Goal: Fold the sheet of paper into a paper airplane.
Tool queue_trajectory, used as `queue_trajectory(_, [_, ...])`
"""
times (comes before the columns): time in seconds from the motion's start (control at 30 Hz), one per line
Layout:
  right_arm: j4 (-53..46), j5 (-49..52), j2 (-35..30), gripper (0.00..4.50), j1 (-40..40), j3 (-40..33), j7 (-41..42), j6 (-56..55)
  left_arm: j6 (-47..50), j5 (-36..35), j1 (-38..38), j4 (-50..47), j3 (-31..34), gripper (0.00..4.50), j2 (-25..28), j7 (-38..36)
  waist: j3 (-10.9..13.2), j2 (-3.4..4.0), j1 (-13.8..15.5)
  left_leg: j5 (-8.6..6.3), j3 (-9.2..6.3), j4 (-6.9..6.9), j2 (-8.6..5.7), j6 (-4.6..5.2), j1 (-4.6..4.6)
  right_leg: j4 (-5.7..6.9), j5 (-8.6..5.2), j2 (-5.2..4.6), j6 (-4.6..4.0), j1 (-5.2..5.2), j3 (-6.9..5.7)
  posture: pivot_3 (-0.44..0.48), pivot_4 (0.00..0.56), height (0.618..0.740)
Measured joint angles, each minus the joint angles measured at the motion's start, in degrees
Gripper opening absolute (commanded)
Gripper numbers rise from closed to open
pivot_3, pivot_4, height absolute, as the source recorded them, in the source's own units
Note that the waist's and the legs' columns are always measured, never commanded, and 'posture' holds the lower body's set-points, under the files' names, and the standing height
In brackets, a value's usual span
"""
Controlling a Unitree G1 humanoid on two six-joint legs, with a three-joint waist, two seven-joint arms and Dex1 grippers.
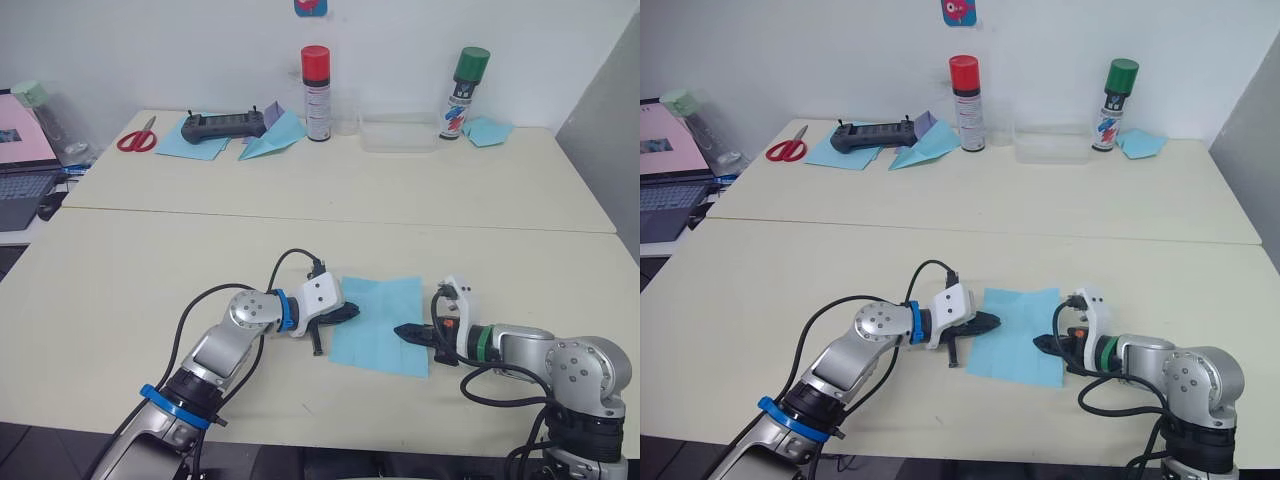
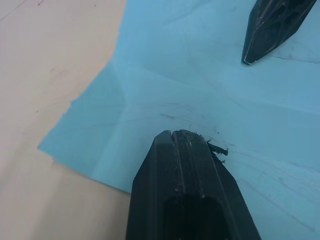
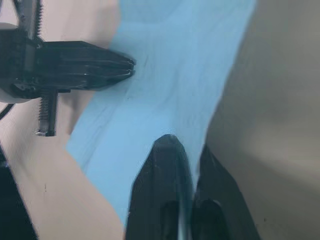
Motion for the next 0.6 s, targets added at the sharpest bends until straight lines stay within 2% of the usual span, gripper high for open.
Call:
queue_trajectory(0.2, [1.54,-0.94,-1.35,3.39,-1.56,0.8,1.39,-3.21,0.09,0.3,0.06,0.03,0.18,0.0,-0.01,-0.28,-0.18,-0.02,-0.11,0.0,0.0,-0.01,0.01,0.0,0.04,-0.02,0.0,0.01,0.0,0.04,0.0,0.0,0.15,0.74])
queue_trajectory(0.3, [1.52,-2.93,-6.84,4.46,-1.51,5.18,3.99,-9.01,0.15,0.35,0.03,0.33,0.2,0.0,-0.45,-0.12,-0.23,0.0,-0.1,0.0,0.02,0.0,-0.04,0.01,0.07,-0.1,0.02,-0.01,0.03,0.1,0.05,0.0,0.15,0.74])
queue_trajectory(0.37, [1.51,-9.94,-15.84,4.49,-0.76,11.21,8.39,-20.56,0.16,0.35,0.06,0.28,0.22,0.0,-0.54,-0.14,-0.21,0.04,-0.09,0.0,0.06,-0.01,-0.04,0.01,0.05,-0.32,0.08,-0.02,0.1,0.12,0.08,0.0,0.15,0.74])
queue_trajectory(0.43, [1.5,-15.3,-20.26,4.49,-0.89,13.46,12.77,-31.89,0.16,0.36,0.37,0.28,0.54,0.0,-0.46,-0.34,-0.24,0.01,-0.14,0.0,0.07,-0.08,-0.01,0.01,0.08,-0.42,0.1,-0.01,0.11,0.17,0.07,0.0,0.15,0.74])
queue_trajectory(0.53, [1.57,-16.9,-18.44,4.49,-1.83,14.4,16.06,-41.07,0.15,0.53,0.41,0.31,0.55,0.0,-0.46,-0.26,-0.25,0.0,-0.22,0.0,0.05,-0.18,0.02,0.01,0.25,-0.43,0.09,0.02,0.11,0.32,0.06,0.0,0.15,0.74])
queue_trajectory(0.6, [1.22,-15.67,-13.93,4.14,-2.79,14.95,17.73,-45.15,0.15,0.69,0.34,0.34,0.52,0.0,-0.65,0.07,-0.25,0.01,-0.18,0.0,0.04,-0.18,0.02,0.01,0.28,-0.43,0.09,0.02,0.11,0.38,0.06,0.0,0.15,0.74])
